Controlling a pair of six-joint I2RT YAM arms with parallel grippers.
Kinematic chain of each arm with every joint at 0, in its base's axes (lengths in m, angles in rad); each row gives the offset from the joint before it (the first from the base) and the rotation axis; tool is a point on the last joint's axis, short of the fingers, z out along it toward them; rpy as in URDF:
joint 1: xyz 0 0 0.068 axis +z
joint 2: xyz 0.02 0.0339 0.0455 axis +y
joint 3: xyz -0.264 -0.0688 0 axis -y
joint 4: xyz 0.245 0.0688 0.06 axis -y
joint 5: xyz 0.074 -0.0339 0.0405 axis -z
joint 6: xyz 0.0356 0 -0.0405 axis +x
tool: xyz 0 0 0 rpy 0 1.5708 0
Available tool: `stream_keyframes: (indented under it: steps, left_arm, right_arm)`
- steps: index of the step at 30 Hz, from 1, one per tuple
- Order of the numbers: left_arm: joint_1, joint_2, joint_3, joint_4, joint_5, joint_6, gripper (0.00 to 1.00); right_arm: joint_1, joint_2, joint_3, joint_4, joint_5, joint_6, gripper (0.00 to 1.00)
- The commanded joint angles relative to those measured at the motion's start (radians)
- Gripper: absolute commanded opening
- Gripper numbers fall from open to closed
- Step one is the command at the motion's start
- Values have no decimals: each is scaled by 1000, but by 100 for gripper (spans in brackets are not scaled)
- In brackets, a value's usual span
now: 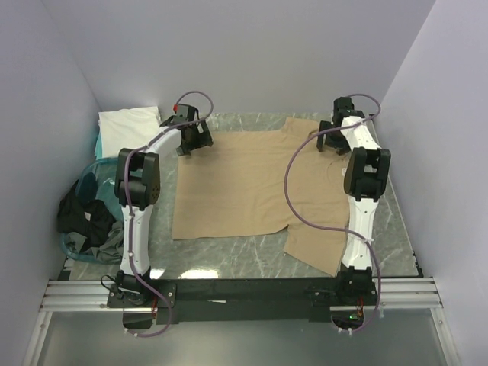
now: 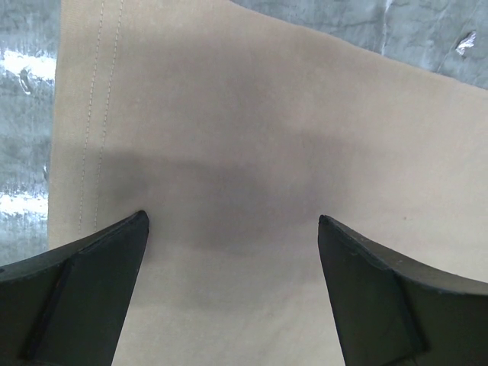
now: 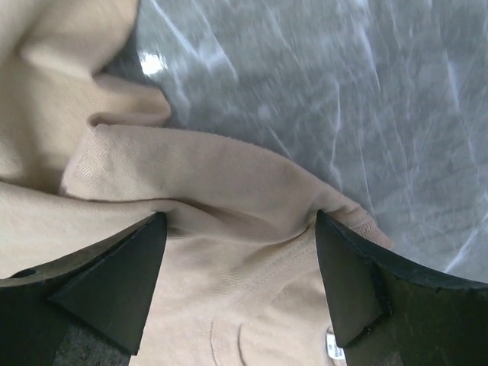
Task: Fold and stack the t-shirts
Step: Flatten the tshirt out
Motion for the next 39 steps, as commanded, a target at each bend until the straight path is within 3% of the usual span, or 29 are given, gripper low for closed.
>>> stream_keyframes:
  steps: [1,3,4,9,12,19,30,37,39]
  left_arm:
    - [10,-23,-80,-3,25,18,99]
    - [8,-80,-132,16,49,-5,99]
    - [8,-127,-210,34,60,-14,99]
    - [5,-284,-532,143,69,-68,100]
    - [5,-351,-603,158,56,-70,99]
    - [4,-324,-489,123,37,-54,99]
    - [2,-269,-389,72,37,-33,100]
    - [4,-244,-372,59,36,-36,99]
    - [5,-232,-354,50,36,-34,99]
  right_arm:
    - [-9,-104,-150,-20,54,-11,85]
    - [-6,-198,-268,26,58,31,85]
    - [-6,-235,-410,55,42,38,85]
    - [-2,-472,-815,229,33,145,85]
    - [-2,-554,-879,270,27,156,84]
    - [44,-586,-728,220,-10,144,85]
    - [107,-261,-320,88,-63,194,85]
    - [121,-110,-162,31,-116,214,85]
    - [120,-55,-93,-4,-120,225,72]
